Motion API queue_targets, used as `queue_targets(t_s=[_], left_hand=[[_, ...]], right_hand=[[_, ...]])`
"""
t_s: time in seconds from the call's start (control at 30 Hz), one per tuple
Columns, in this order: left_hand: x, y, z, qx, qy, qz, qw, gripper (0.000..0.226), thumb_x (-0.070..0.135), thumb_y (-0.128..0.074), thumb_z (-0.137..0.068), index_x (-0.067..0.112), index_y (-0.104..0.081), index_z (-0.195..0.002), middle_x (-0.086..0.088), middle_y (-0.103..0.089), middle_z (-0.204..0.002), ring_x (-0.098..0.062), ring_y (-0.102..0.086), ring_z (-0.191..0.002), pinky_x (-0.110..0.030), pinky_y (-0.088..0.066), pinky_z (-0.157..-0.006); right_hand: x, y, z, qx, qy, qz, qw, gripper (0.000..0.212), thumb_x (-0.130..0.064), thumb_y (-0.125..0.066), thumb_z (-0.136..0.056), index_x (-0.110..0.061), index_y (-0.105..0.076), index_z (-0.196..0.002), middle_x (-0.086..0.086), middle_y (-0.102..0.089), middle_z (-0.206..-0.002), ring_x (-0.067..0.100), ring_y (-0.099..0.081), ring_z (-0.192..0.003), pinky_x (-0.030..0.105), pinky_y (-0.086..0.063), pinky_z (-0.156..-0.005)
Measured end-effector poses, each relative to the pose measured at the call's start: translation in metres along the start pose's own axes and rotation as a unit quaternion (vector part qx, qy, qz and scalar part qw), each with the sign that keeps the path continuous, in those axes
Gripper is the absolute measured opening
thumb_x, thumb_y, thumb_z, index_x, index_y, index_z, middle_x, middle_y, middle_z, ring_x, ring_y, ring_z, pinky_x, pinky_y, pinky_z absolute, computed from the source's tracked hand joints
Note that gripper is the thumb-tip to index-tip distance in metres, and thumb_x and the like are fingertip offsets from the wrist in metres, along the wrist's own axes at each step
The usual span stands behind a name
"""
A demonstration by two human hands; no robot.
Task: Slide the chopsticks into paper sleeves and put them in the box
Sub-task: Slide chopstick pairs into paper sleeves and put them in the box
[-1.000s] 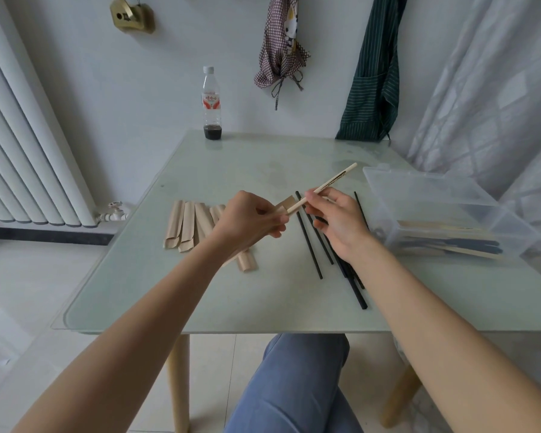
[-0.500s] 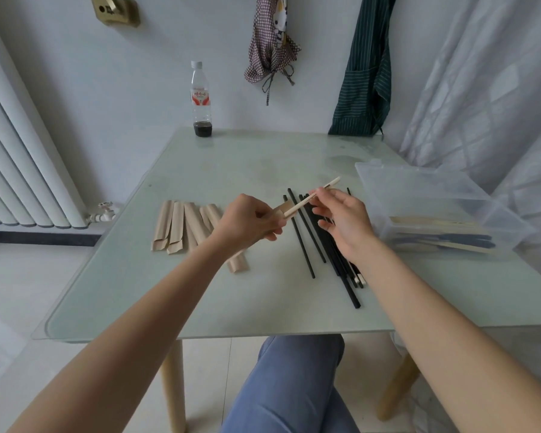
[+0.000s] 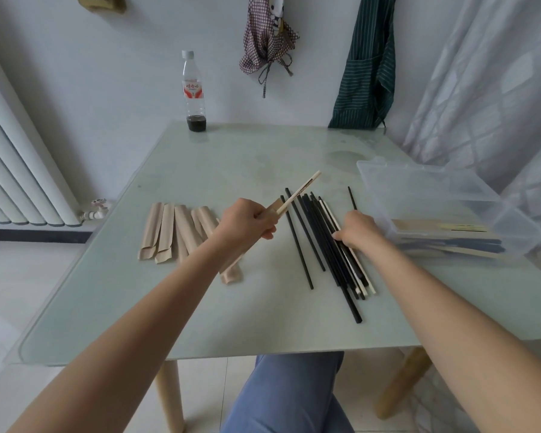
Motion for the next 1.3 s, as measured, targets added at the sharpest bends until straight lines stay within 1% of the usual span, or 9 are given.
queue_targets(t_s=[0.1,0.2,0.3,0.37,0.5,0.6,0.73,1.0,1.3], left_hand=[[0.000,-0.003,-0.003,0.002,-0.001,0.003,1.000,0.021,0.022,-0.055,-0.092,0.009,-0.069,-0.084,0.004,-0.068,-0.069,-0.008,-0.066,-0.066,-0.032,-0.053,-0.088],[0.002,-0.005,-0.005,0.004,-0.001,0.012,1.000,0.021,0.022,-0.056,-0.092,0.007,-0.070,-0.086,0.003,-0.069,-0.071,-0.011,-0.067,-0.069,-0.035,-0.053,-0.090],[0.002,-0.004,-0.005,0.011,-0.005,0.018,1.000,0.024,0.023,-0.056,-0.092,0.005,-0.070,-0.087,0.003,-0.069,-0.072,-0.013,-0.068,-0.069,-0.038,-0.054,-0.087],[0.001,0.000,-0.006,0.027,-0.006,0.018,0.999,0.025,0.025,-0.056,-0.093,0.004,-0.069,-0.090,0.005,-0.069,-0.073,-0.010,-0.067,-0.063,-0.034,-0.056,-0.080],[-0.004,0.016,-0.004,0.088,0.002,0.014,0.996,0.018,0.024,-0.058,-0.092,0.009,-0.068,-0.089,0.006,-0.070,-0.075,0.002,-0.062,-0.051,-0.015,-0.050,-0.058],[-0.014,0.029,-0.004,0.128,0.027,0.034,0.991,0.016,0.019,-0.059,-0.090,0.008,-0.069,-0.084,0.004,-0.071,-0.075,-0.008,-0.066,-0.059,-0.030,-0.055,-0.072],[-0.021,0.043,0.002,0.144,0.043,0.032,0.988,0.017,0.018,-0.058,-0.090,0.009,-0.069,-0.081,0.004,-0.069,-0.075,-0.010,-0.065,-0.061,-0.029,-0.050,-0.073],[-0.020,0.053,0.014,0.099,0.012,0.013,0.995,0.021,0.025,-0.061,-0.090,0.008,-0.072,-0.085,0.001,-0.071,-0.078,-0.015,-0.065,-0.069,-0.030,-0.052,-0.079],[-0.013,0.059,0.025,0.051,-0.039,-0.083,0.994,0.010,0.018,-0.064,-0.086,0.015,-0.073,-0.081,0.008,-0.065,-0.069,0.003,-0.056,-0.054,-0.017,-0.039,-0.059]], right_hand=[[0.002,0.002,0.001,-0.025,-0.020,-0.016,0.999,0.042,-0.028,-0.057,-0.093,0.004,-0.051,-0.119,0.018,-0.057,-0.123,0.032,-0.053,-0.114,0.035,-0.044,-0.088],[0.004,0.002,0.002,-0.022,-0.023,-0.034,0.999,0.040,-0.028,-0.057,-0.093,0.003,-0.051,-0.118,0.017,-0.058,-0.115,0.031,-0.055,-0.109,0.034,-0.044,-0.084],[0.003,0.001,0.004,0.022,-0.003,-0.048,0.999,0.024,-0.027,-0.056,-0.094,-0.004,-0.055,-0.090,0.007,-0.053,-0.082,0.025,-0.054,-0.077,0.030,-0.041,-0.067],[0.000,0.001,0.004,0.048,0.029,-0.060,0.997,0.030,-0.026,-0.054,-0.096,-0.009,-0.048,-0.072,0.005,-0.053,-0.072,0.022,-0.052,-0.064,0.029,-0.044,-0.063],[-0.018,0.009,0.019,0.047,0.121,-0.181,0.975,0.020,-0.012,-0.046,-0.097,-0.003,-0.063,-0.094,0.009,-0.061,-0.083,0.017,-0.057,-0.066,0.019,-0.048,-0.055],[-0.032,0.012,0.030,0.051,0.182,-0.138,0.972,0.021,-0.013,-0.047,-0.096,-0.009,-0.068,-0.096,0.007,-0.062,-0.082,0.015,-0.051,-0.061,0.023,-0.043,-0.054],[-0.041,0.015,0.040,0.073,0.214,-0.120,0.967,0.021,-0.019,-0.052,-0.093,-0.011,-0.071,-0.088,-0.001,-0.053,-0.063,0.012,-0.039,-0.050,0.027,-0.031,-0.048],[-0.052,0.032,0.057,0.146,0.267,-0.052,0.951,0.022,-0.029,-0.053,-0.095,-0.019,-0.073,-0.096,-0.004,-0.053,-0.067,0.019,-0.047,-0.069,0.030,-0.036,-0.065],[-0.056,0.042,0.063,0.205,0.253,-0.008,0.946,0.013,-0.033,-0.061,-0.089,-0.027,-0.071,-0.094,-0.003,-0.062,-0.093,0.019,-0.057,-0.094,0.036,-0.035,-0.084]])
Point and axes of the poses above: each hand's wrist, its own z-axis away from the middle knuckle, its own y-axis out of the back of the hand, x = y × z, the point moved 3 cm from there along -z, towards the middle knuckle
